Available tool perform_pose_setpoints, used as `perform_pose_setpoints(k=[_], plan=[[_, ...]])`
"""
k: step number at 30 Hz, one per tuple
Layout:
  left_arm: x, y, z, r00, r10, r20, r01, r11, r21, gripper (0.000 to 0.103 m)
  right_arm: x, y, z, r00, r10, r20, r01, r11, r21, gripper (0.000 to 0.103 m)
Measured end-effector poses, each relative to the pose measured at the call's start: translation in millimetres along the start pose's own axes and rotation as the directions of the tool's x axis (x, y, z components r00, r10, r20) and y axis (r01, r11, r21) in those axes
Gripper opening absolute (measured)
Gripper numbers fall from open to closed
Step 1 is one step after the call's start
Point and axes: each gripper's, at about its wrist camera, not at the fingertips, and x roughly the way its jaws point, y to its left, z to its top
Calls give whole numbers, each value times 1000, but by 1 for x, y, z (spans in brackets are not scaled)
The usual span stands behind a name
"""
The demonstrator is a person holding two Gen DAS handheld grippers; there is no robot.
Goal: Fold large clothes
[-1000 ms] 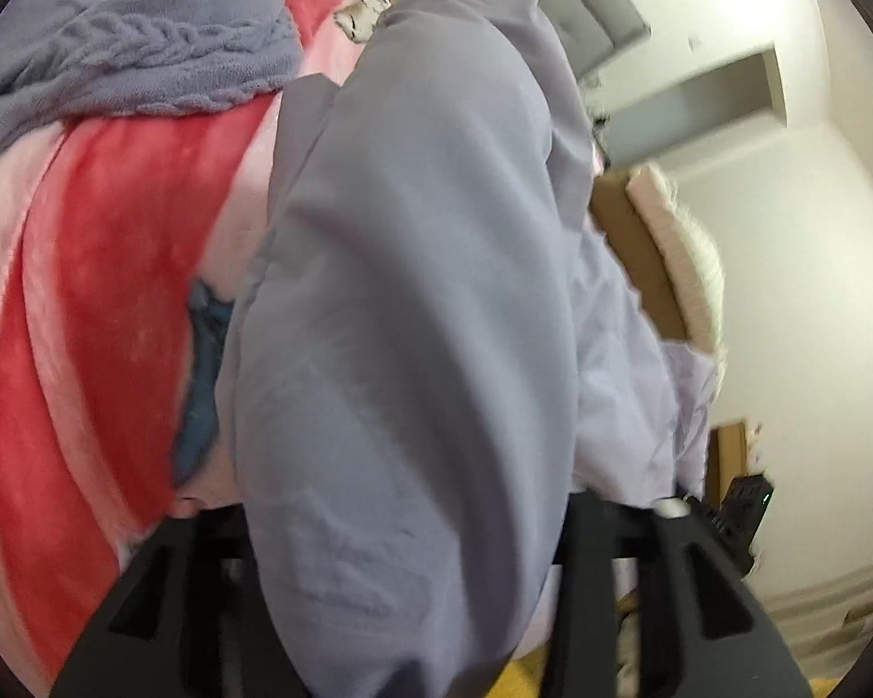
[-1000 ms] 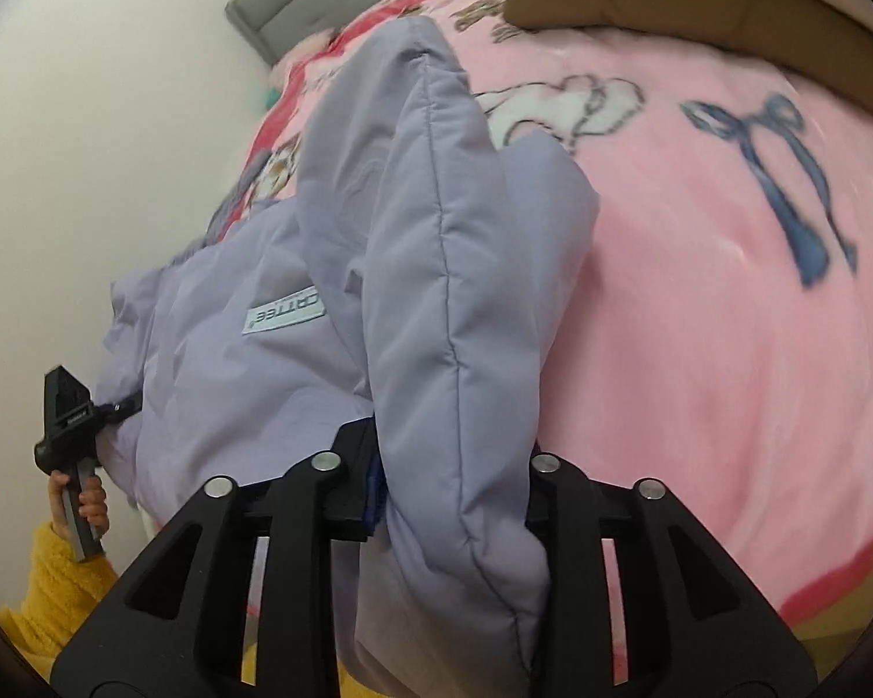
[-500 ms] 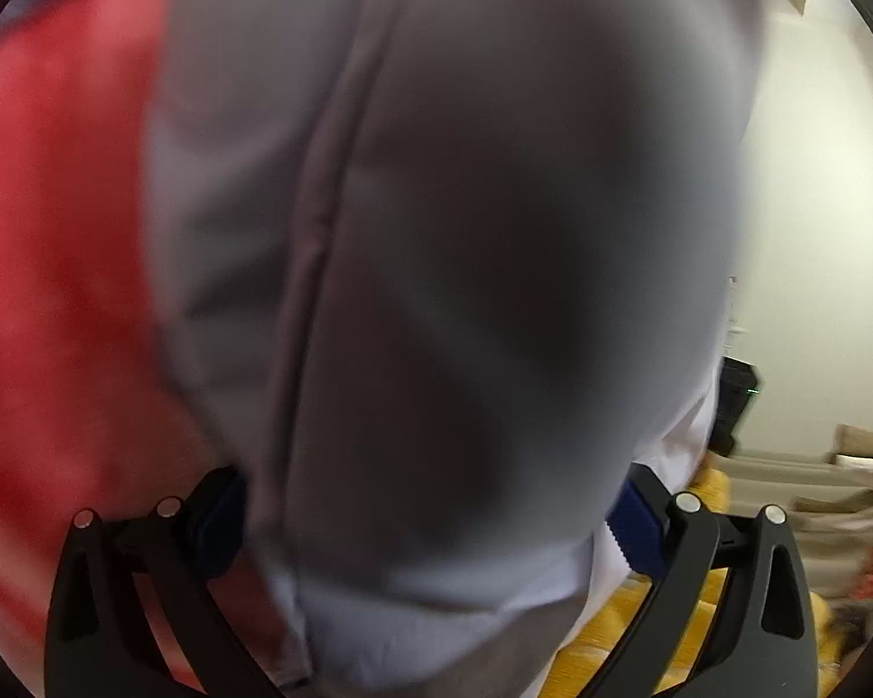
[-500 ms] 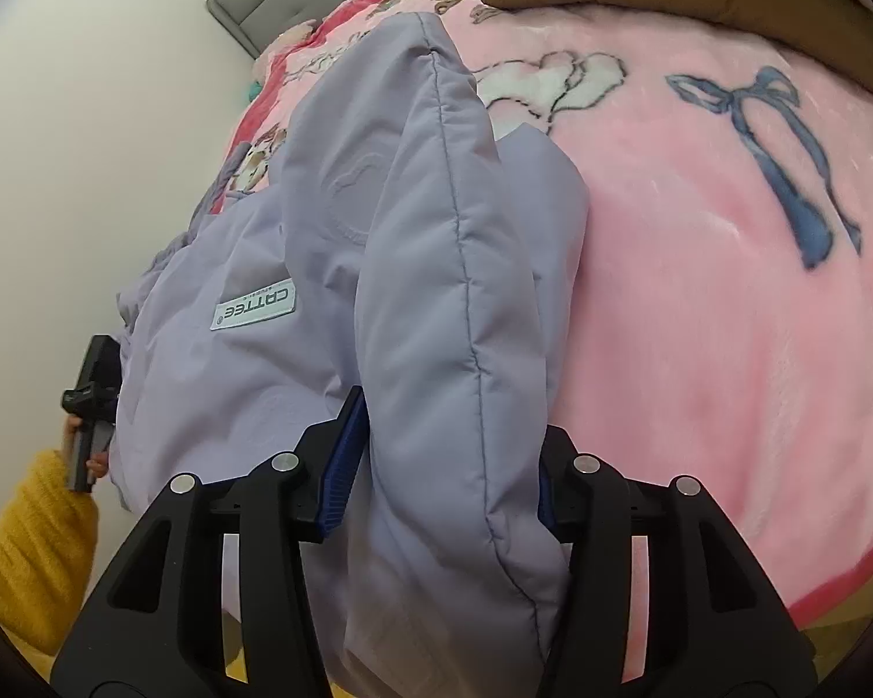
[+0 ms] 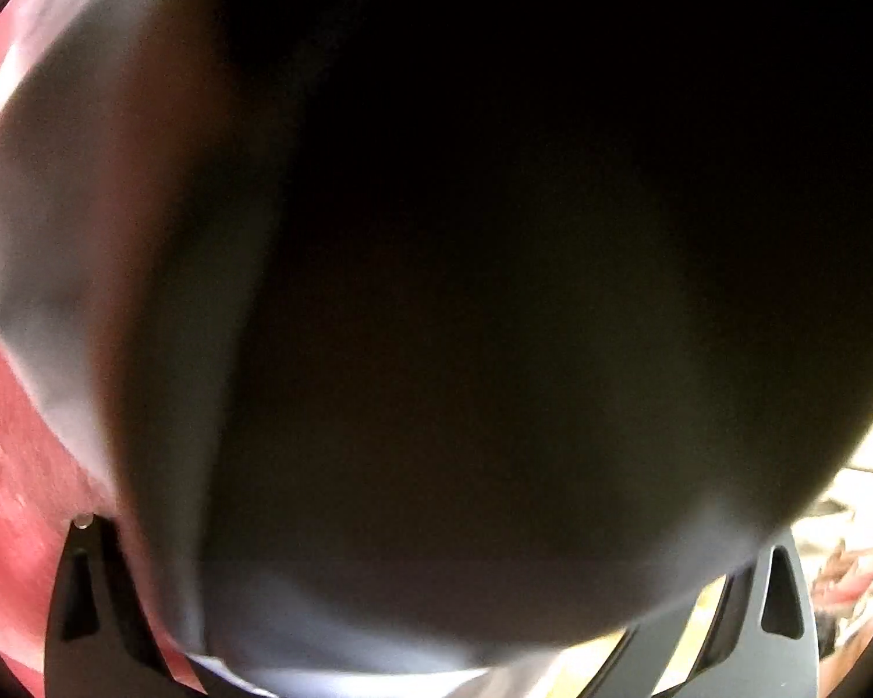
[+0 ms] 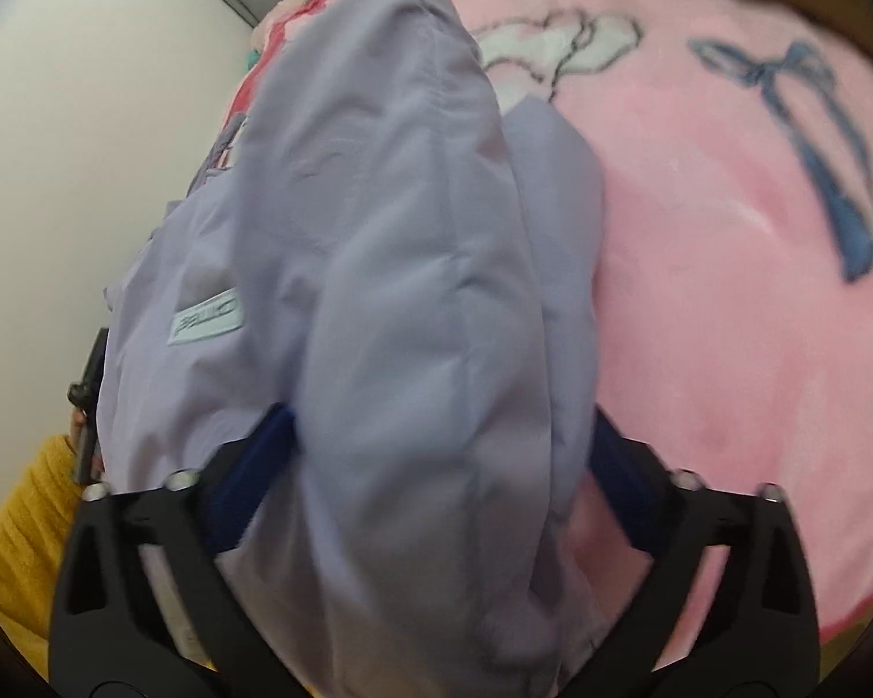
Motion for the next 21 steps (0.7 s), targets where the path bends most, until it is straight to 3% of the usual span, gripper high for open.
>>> perform_pose_setpoints(k=[1,3,5,6,8,11,12,14,18,21], plan=[[-2,0,-4,1000,3,23,-3,1000,-26,99,7,-3,2,999,23,-24,-23,999,22,95],[-4,-2,-9,998,20,53,-17,999,-51,99,21,-7,4,995,85,-48,-82,994,79,76],[-9,-7,-19,992,65,108,-55,994,-93,96,18,4,4,998,63,-15,-62,997,52,55],[-12,-14,-26,985,91,144,-77,992,-102,85,15,10,4,999,47,-4,-46,998,39,51],[-20,-23,-38,973,78,215,-55,992,-112,64,6,19,4,999,41,9,-41,998,37,38],[-37,-25,-64,947,45,319,2,989,-146,45,-15,30,3,997,61,48,-61,998,12,31],[-45,-29,-78,930,26,366,27,990,-139,38,-27,34,1,994,81,78,-83,996,21,30],[-60,-46,-102,899,34,437,5,996,-87,31,-46,45,-2,986,111,123,-113,994,9,28],[-81,-90,-150,845,10,534,-16,1000,8,29,-87,90,-21,977,64,201,-36,989,-141,28],[-88,-103,-181,815,-21,578,5,1000,29,29,-119,101,-39,958,74,277,-27,985,-169,28]])
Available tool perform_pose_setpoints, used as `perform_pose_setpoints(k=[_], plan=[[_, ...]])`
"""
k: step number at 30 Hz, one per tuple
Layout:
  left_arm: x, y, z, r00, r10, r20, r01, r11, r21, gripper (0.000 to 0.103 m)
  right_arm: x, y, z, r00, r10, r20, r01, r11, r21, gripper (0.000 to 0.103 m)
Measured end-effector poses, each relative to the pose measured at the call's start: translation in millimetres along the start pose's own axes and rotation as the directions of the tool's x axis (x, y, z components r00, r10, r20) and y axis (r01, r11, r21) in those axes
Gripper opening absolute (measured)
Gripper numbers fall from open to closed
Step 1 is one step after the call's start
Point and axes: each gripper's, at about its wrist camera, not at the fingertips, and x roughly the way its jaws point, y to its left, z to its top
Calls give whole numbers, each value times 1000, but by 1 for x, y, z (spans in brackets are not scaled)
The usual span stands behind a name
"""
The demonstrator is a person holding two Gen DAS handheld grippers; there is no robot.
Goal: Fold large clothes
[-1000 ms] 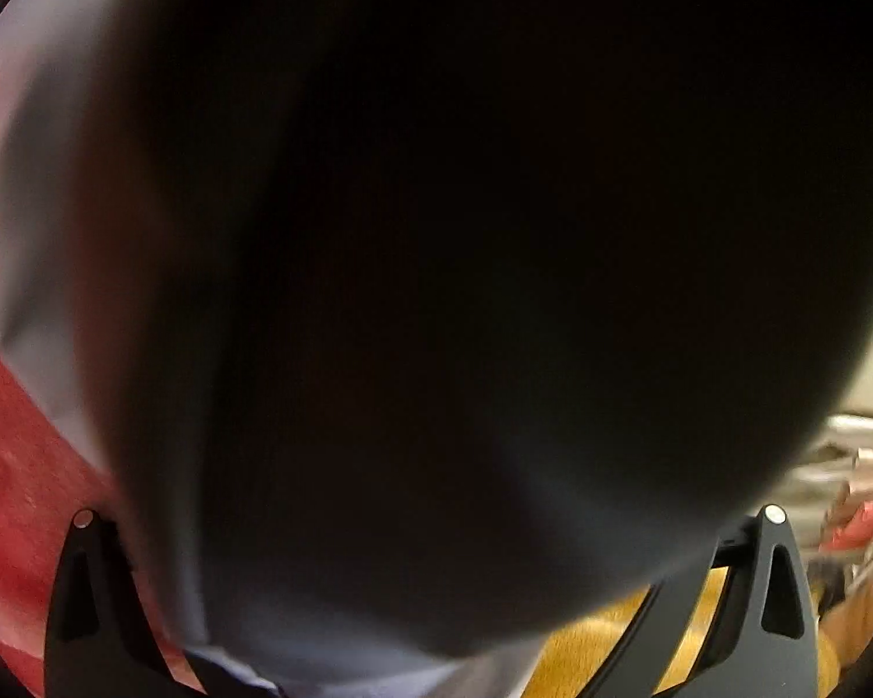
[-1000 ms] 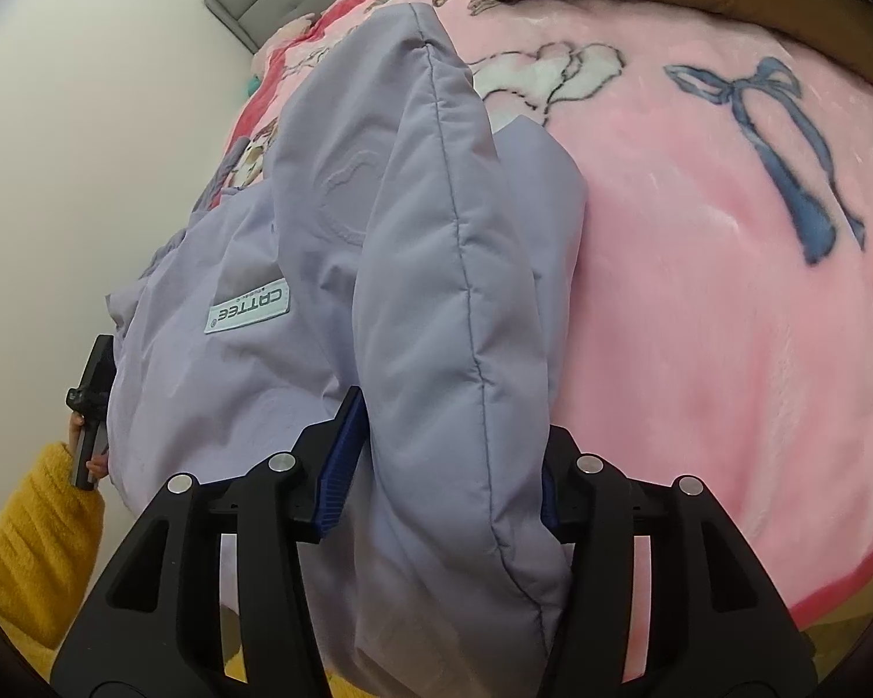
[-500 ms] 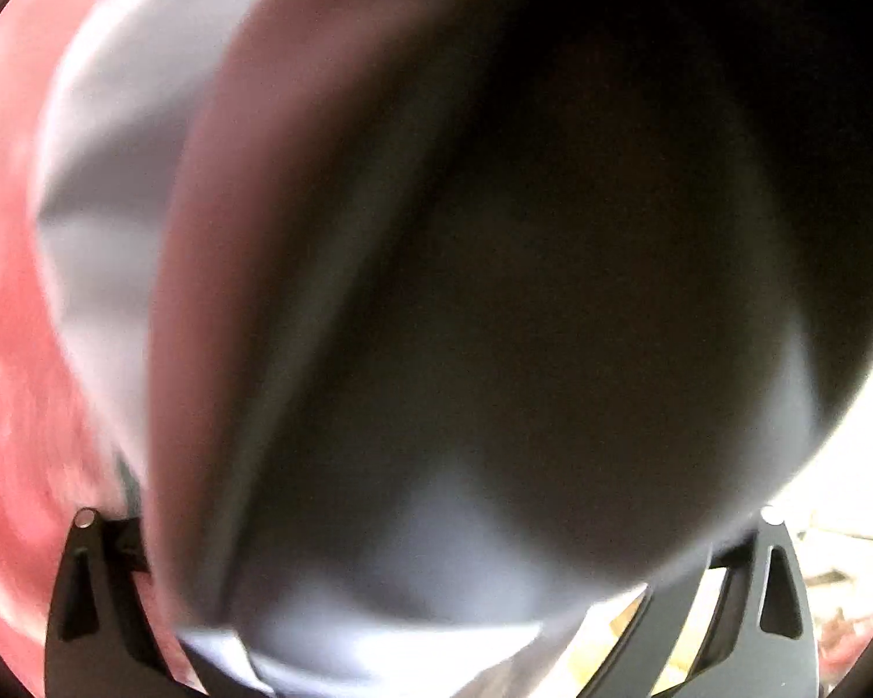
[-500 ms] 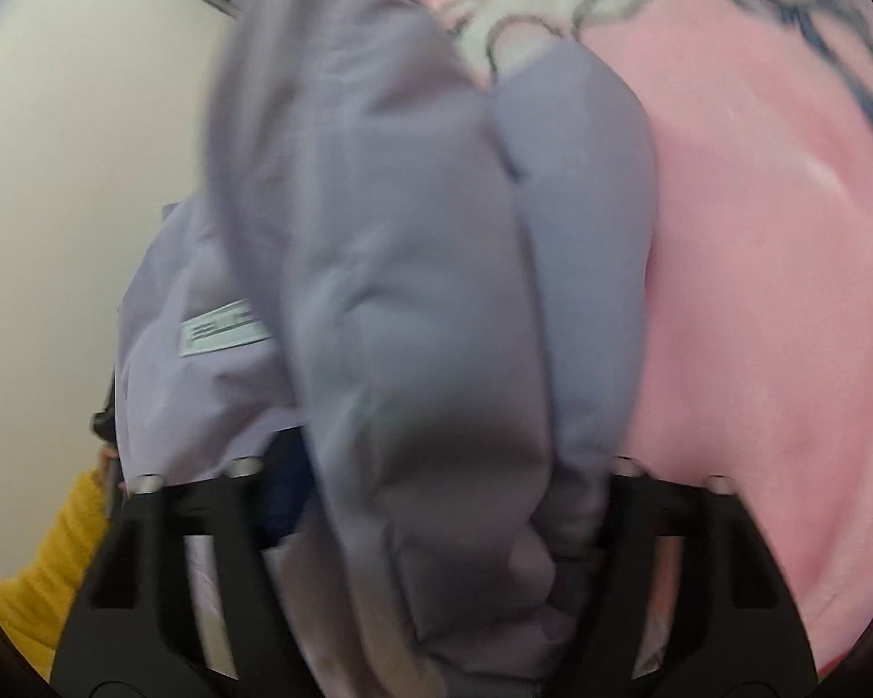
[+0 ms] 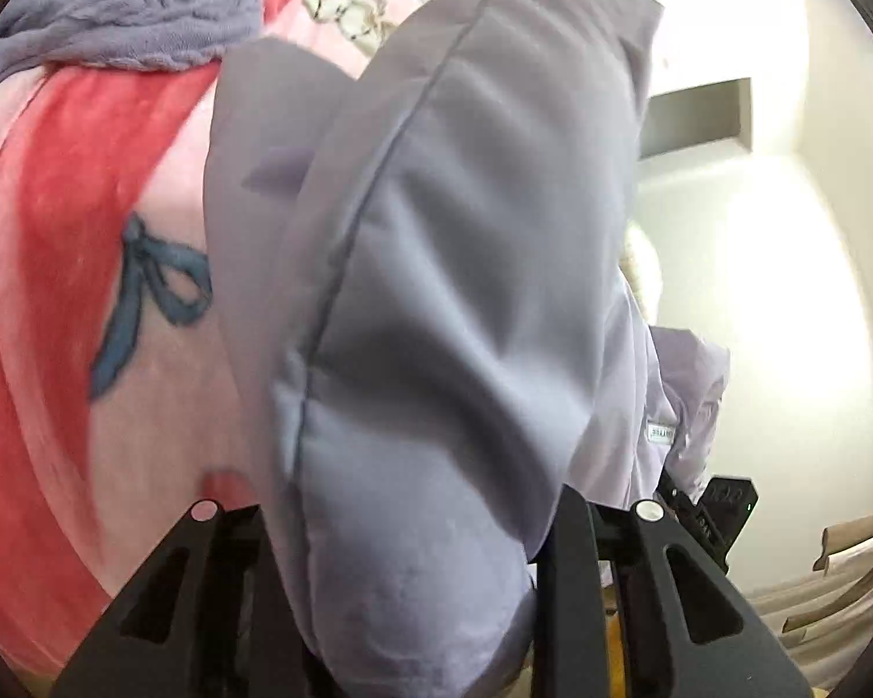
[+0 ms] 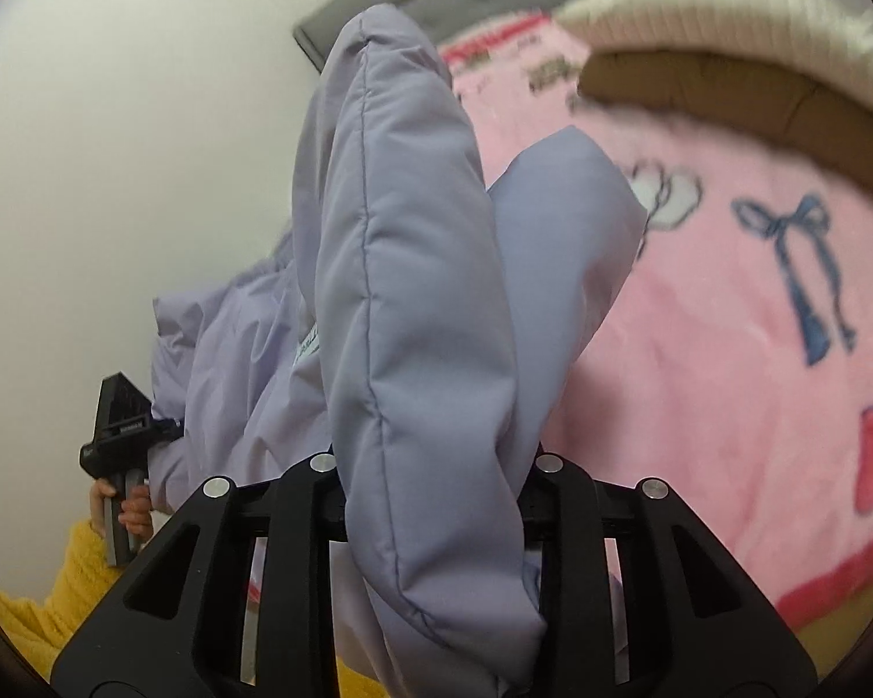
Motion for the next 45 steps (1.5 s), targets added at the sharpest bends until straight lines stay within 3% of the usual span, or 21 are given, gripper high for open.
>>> perform_pose_setpoints(k=[3,6,7,10,13,17,19,23,28,32,35,39,45], plan=[[-16,5,-2,999,-24,33,24,1000,19,28,-25,-2,-7,999,6,48,-5,1000,-24,28],[-24,-17,3,998,-20,59,16,997,76,28,-35,3,-7,997,-14,77,18,998,-55,27],[-22,-18,-8,998,-20,61,15,996,85,28,-34,2,-2,997,-19,80,22,999,-45,27],[-19,-27,1,999,-11,47,6,995,101,28,-27,5,18,997,-42,70,44,999,-24,27],[-22,-51,6,997,44,65,-50,993,106,28,-29,3,40,999,-29,44,28,1000,8,27],[-23,-120,6,995,81,64,-89,987,136,28,-44,15,83,999,-34,31,32,998,49,27],[-6,-179,16,996,67,51,-75,980,187,28,-63,25,104,997,-57,53,52,996,78,27],[16,-255,42,1000,-6,16,1,959,283,28,-120,35,149,982,-117,145,104,990,97,27],[73,-361,91,993,-117,9,103,905,412,28,-180,18,203,942,-185,281,173,983,69,27],[138,-440,108,985,-173,17,144,868,475,28,-219,-28,253,905,-216,366,204,976,71,27],[195,-486,119,980,-196,19,163,860,483,28,-240,-77,291,890,-228,396,221,973,62,27],[281,-541,139,987,-160,6,139,876,462,28,-248,-155,347,894,-225,387,221,974,55,27],[397,-570,167,997,-72,-17,71,877,476,28,-223,-262,407,911,-233,340,221,972,75,27]])
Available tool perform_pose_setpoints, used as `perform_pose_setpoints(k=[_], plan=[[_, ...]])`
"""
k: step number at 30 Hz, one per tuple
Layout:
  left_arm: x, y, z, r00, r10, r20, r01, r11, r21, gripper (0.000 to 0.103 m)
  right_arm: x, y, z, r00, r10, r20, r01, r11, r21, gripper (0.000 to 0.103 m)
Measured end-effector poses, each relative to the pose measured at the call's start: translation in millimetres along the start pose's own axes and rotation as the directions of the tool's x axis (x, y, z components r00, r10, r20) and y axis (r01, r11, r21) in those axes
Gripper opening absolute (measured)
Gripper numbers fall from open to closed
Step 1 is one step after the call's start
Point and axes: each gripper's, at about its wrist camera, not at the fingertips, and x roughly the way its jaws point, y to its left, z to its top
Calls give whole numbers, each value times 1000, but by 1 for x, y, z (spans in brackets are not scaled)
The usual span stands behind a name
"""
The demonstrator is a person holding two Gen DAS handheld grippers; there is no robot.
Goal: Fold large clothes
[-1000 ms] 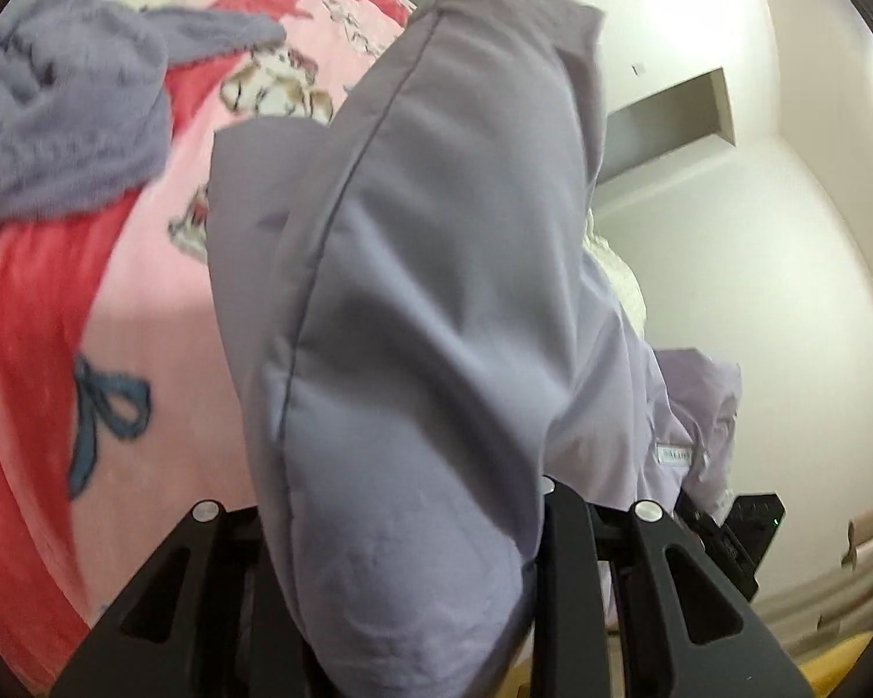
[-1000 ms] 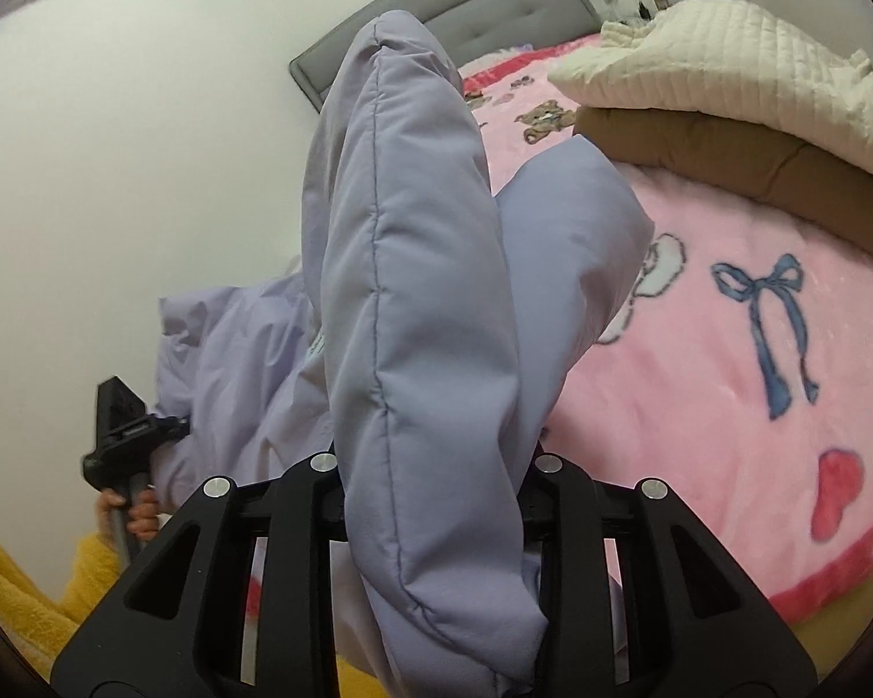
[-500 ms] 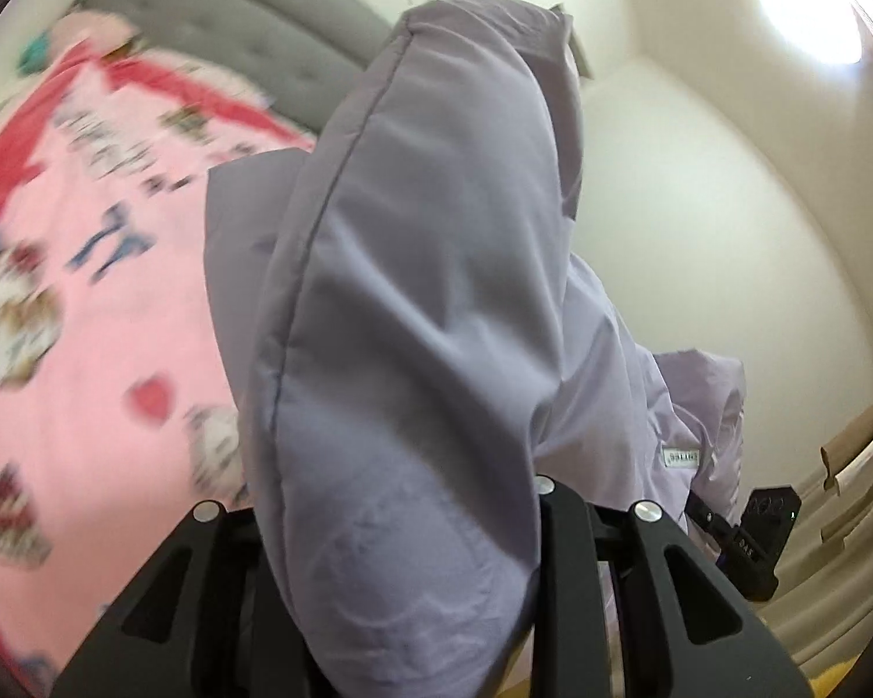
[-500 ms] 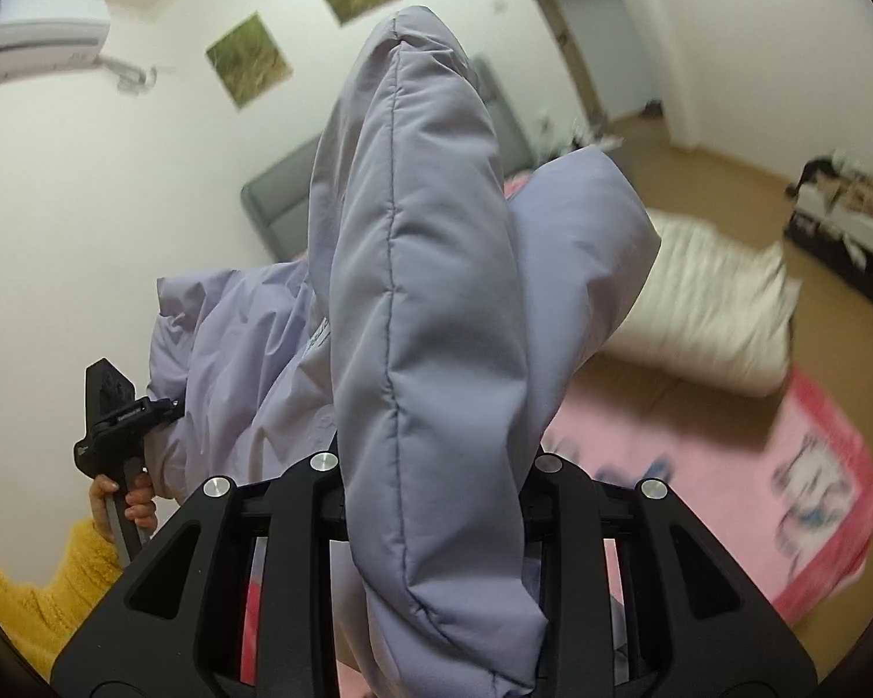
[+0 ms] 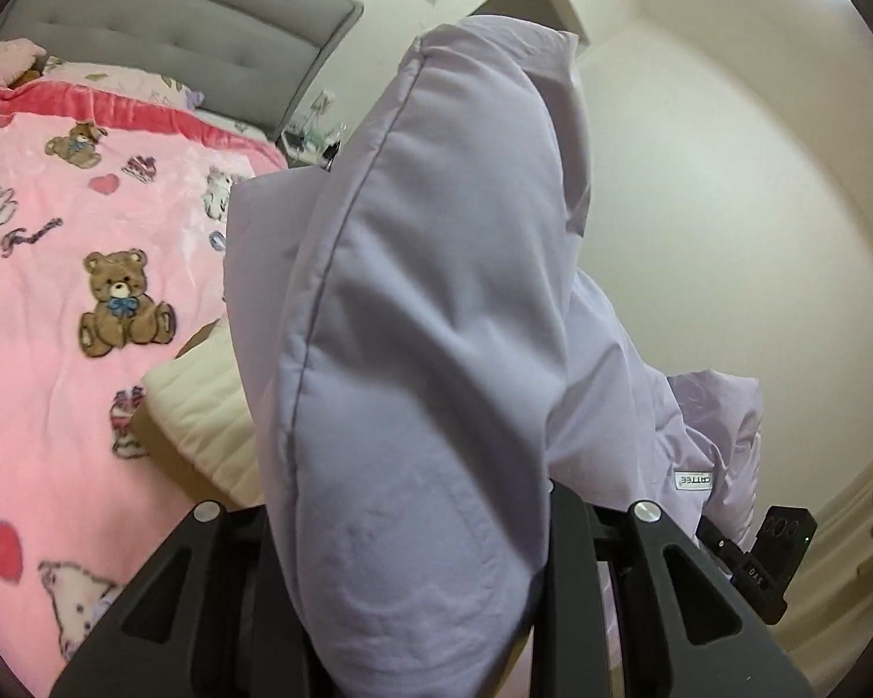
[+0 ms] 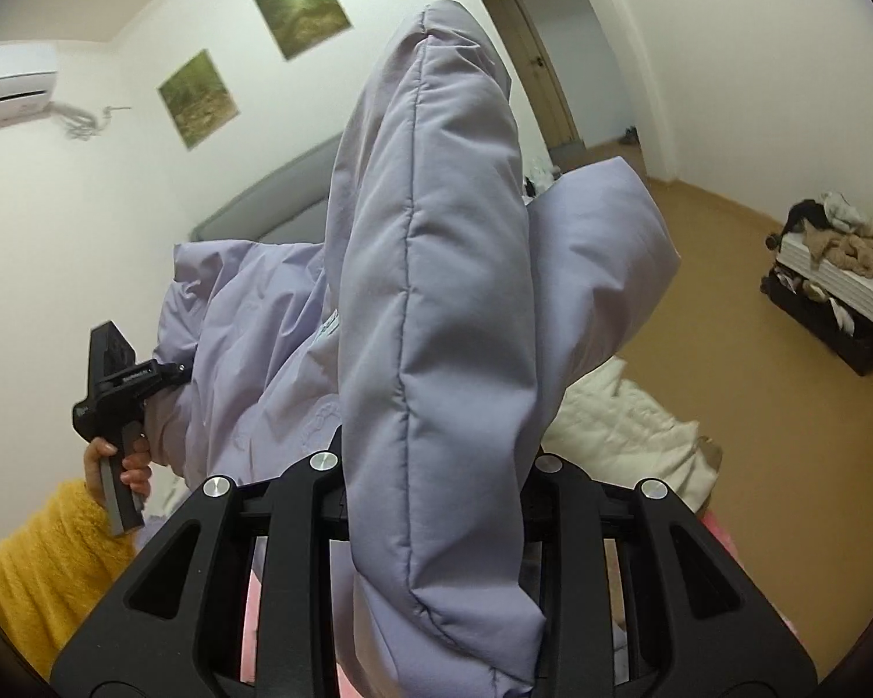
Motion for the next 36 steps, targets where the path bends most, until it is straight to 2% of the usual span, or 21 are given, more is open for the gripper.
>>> perform_pose_setpoints(k=[4,7,12,14,16,20,21,22,23,24,26,28,30,31,33,34,36], plan=[[61,-2,22,998,43,-39,-40,997,59,28,51,-46,2,1000,0,-31,1,999,44,27],[112,17,35,994,63,-84,-57,996,71,28,82,-72,-7,999,-11,-44,17,992,124,27],[170,46,51,981,112,-159,-93,988,122,28,118,-111,-39,997,-21,-73,38,969,244,28],[191,60,55,970,137,-200,-111,984,137,31,126,-134,-57,997,-8,-82,36,940,339,29],[212,75,56,950,178,-258,-142,978,153,38,137,-152,-73,993,-17,-117,63,913,402,31],[247,98,54,919,220,-328,-173,971,166,55,168,-170,-91,981,-49,-188,127,894,429,38],[253,102,52,913,233,-336,-183,968,174,65,176,-176,-96,975,-63,-215,154,884,441,41],[260,110,50,904,243,-352,-200,968,155,78,182,-179,-97,969,-69,-236,172,873,455,48],[265,118,49,893,255,-370,-223,966,128,87,188,-183,-98,964,-76,-256,192,862,469,57],[267,127,49,877,290,-383,-267,957,112,99,192,-188,-97,955,-93,-281,223,852,475,61],[262,130,52,877,266,-401,-246,964,102,99,191,-186,-91,956,-83,-281,208,865,456,63],[251,127,62,882,276,-383,-230,960,162,99,185,-185,-87,959,-53,-278,178,877,447,66],[233,123,79,893,285,-349,-216,951,223,98,178,-195,-79,952,-47,-304,182,882,434,78],[226,125,87,897,277,-343,-210,953,220,98,167,-196,-73,948,-93,-305,217,889,403,83],[210,127,107,903,272,-332,-223,958,178,98,149,-203,-62,955,-124,-268,223,898,379,84],[198,124,119,916,267,-299,-232,961,149,98,131,-201,-50,956,-184,-228,258,897,358,88],[184,102,130,944,230,-234,-191,965,180,98,111,-187,-23,953,-272,-131,298,918,261,88]])
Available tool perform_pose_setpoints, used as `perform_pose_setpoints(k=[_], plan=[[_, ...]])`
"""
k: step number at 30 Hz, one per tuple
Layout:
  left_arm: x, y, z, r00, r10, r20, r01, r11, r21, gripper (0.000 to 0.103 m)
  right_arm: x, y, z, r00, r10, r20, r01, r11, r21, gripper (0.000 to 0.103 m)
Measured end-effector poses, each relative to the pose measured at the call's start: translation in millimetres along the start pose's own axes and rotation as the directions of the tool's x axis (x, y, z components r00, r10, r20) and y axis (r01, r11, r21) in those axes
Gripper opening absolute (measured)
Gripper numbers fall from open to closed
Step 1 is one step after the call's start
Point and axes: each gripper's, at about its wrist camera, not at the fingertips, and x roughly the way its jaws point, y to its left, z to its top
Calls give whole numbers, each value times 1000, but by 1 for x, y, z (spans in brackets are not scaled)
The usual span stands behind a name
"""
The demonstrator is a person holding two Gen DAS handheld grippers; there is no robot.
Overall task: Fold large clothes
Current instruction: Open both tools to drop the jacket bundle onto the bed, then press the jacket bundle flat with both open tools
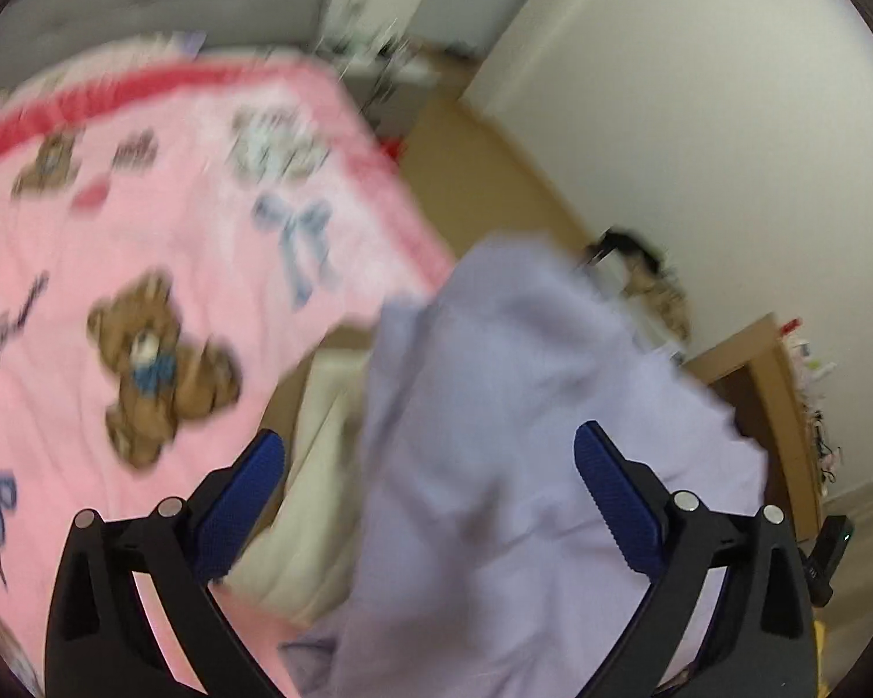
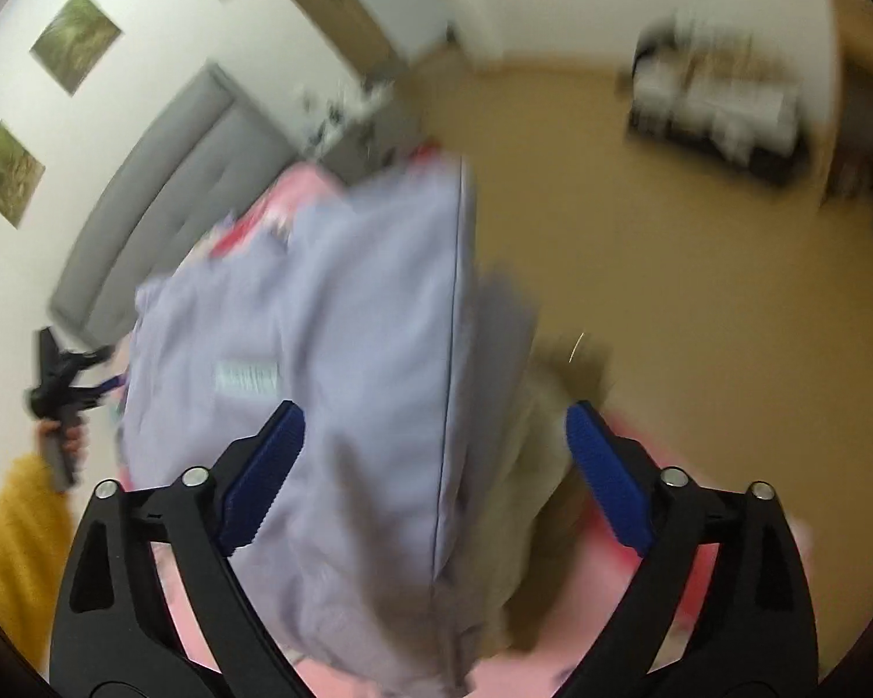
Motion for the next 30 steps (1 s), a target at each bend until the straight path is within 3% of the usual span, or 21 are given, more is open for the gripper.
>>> perform_pose_setpoints(k=[1,3,5,7,10,13,16,18,23,26,28,30], plan=[[-8,-22,3,999,-27,43,24,997,79,98,-7,12,6,999,10,32,-8,998,-65,88],[2,-60,1,997,-71,15,66,977,201,98,-10,49,19,996,42,73,-22,967,-255,88],[24,-92,-4,998,-45,-45,56,958,281,98,7,90,24,995,35,98,12,896,-444,90],[61,-116,-14,995,37,-89,-4,936,353,98,30,106,23,997,11,76,27,870,-492,90],[99,-121,-20,982,102,-160,-41,937,346,98,68,108,17,999,8,-37,-25,876,-482,90],[110,-101,-16,984,44,-171,8,957,289,99,102,95,12,993,-39,-115,-16,897,-442,91],[121,-75,-11,978,-23,-208,68,974,214,99,125,61,10,984,75,-163,-121,949,-292,93],[131,-67,-13,973,-35,-227,83,976,203,99,140,49,5,978,105,-182,-151,954,-258,93],[141,-70,-17,979,-10,-204,57,973,225,99,155,42,0,978,92,-187,-138,958,-252,94],[121,-78,-21,988,2,-152,39,963,268,99,134,51,3,984,57,-169,-98,963,-251,95],[98,-81,-29,995,-21,-102,50,955,292,98,117,58,3,992,49,-113,-76,967,-242,95],[75,-79,-43,998,-18,-60,36,953,302,98,91,60,-3,993,110,-41,-116,968,-222,95]])
